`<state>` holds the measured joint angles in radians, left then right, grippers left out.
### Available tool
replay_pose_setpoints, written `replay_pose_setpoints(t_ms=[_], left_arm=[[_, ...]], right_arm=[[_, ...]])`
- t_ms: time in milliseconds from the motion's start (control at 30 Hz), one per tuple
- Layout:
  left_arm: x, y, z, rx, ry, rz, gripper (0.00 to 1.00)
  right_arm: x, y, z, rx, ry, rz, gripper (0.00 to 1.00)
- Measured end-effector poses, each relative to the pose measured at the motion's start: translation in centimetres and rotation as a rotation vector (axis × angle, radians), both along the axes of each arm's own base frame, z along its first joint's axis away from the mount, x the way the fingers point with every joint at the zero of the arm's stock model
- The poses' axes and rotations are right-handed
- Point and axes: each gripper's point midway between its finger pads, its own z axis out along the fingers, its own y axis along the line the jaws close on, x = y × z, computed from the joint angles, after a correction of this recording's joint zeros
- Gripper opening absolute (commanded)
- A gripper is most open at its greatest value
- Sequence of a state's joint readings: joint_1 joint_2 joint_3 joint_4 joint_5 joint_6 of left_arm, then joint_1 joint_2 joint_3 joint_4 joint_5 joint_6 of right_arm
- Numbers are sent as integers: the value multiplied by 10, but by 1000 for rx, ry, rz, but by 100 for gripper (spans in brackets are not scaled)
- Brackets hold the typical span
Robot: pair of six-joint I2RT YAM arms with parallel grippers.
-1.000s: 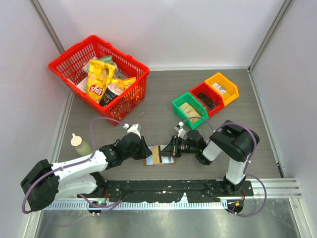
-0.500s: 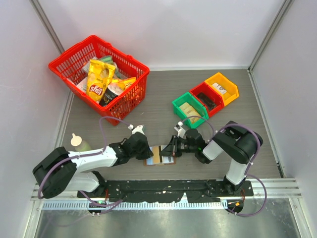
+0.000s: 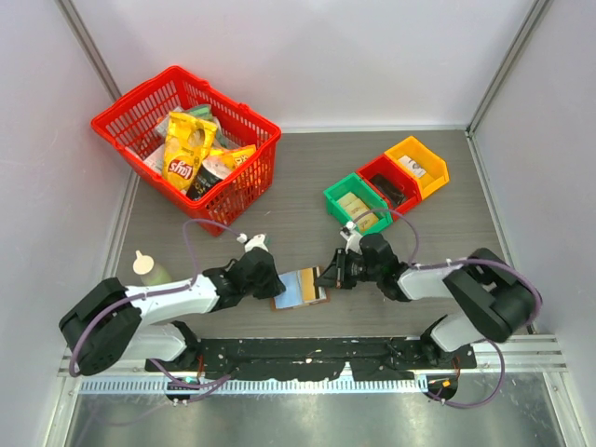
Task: Take the credit cards out of the card holder
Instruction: Remove the credit card from the card holder, then place the credit card in the storage box.
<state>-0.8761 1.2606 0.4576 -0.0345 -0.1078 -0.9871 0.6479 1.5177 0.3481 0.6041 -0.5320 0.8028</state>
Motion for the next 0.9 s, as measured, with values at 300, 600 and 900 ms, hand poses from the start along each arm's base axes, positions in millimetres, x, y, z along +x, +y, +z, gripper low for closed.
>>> replay_pose_setpoints(t_ms=[300,600,900], left_arm=[[5,20,28,98,-107,-44,51],[17,-13,132,78,-490,-238,93],[-16,-57,161,245,-940,-636,94]], right_arm=[[17,-23,62,-69,-180,-94,1],[24,-35,118,-10,-213,-232,1],[19,-42,128,-8,-92,-317,1]])
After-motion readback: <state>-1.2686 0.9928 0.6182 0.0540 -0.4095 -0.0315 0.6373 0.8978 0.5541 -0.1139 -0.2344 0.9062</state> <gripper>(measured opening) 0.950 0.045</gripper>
